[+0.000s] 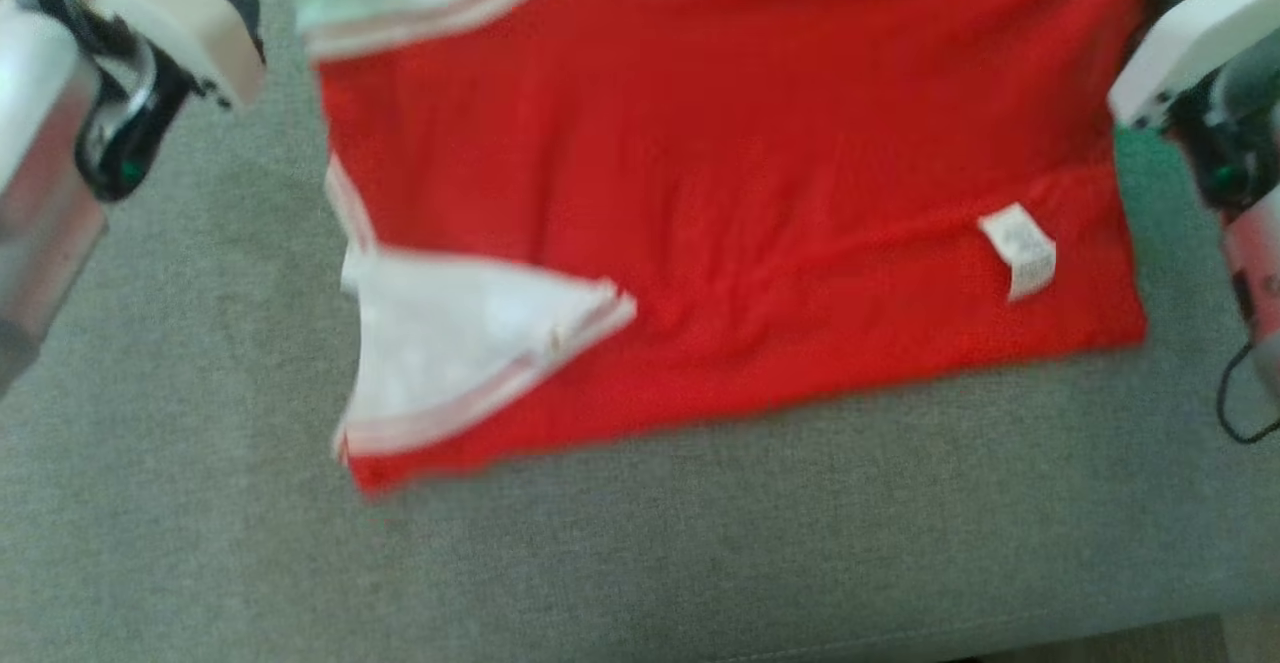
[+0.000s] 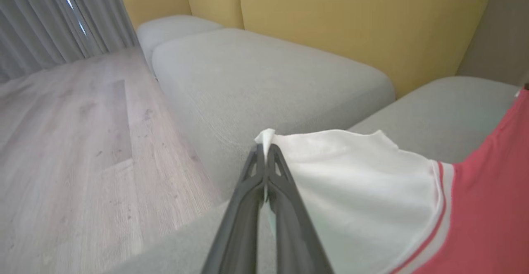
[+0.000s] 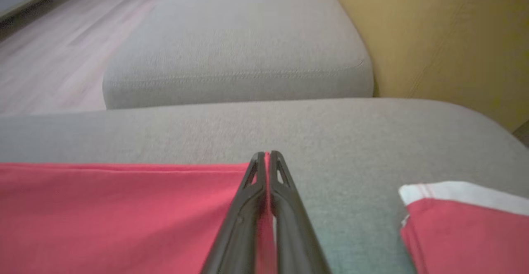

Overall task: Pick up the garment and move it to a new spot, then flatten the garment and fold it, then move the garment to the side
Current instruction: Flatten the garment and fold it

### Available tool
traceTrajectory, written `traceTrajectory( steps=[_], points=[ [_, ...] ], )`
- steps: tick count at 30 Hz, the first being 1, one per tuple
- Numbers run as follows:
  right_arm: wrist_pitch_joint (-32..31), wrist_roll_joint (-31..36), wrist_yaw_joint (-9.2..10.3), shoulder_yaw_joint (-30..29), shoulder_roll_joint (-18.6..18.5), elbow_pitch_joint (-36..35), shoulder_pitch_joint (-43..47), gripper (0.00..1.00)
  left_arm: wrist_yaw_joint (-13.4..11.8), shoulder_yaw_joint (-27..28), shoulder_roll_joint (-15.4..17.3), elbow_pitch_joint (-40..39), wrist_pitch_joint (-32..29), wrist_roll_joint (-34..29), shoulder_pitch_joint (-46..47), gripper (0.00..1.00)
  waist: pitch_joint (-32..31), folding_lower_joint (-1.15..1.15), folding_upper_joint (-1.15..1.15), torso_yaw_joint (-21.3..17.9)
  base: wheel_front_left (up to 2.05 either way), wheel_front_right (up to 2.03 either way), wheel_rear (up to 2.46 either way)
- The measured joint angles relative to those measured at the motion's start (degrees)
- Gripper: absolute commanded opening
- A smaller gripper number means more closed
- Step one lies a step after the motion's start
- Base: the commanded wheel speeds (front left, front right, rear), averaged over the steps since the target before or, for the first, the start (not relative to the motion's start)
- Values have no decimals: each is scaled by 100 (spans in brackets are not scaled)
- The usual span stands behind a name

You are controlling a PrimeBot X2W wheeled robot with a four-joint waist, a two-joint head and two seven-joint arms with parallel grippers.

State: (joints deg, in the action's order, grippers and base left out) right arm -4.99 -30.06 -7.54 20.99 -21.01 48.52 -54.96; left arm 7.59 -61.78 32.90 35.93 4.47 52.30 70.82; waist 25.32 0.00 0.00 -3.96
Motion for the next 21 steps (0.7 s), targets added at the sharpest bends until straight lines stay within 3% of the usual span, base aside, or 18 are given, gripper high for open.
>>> traceTrajectory(
  steps=[10,16,21],
  points=[
    [573,-23,0,-322,-109,81,95,0,0,42,-214,79,328,215,-113,0,-227,0,0,125,0,0,0],
    [789,-158,0,-445,-172,-63,789,0,-5,-114,26,-409,450,337,-808,0,-459,0,0,235,0,0,0],
    [966,-237,0,-601,-207,-288,1378,0,-298,-146,357,-1023,623,446,-1504,0,-728,-1,0,312,0,0,0]
  ],
)
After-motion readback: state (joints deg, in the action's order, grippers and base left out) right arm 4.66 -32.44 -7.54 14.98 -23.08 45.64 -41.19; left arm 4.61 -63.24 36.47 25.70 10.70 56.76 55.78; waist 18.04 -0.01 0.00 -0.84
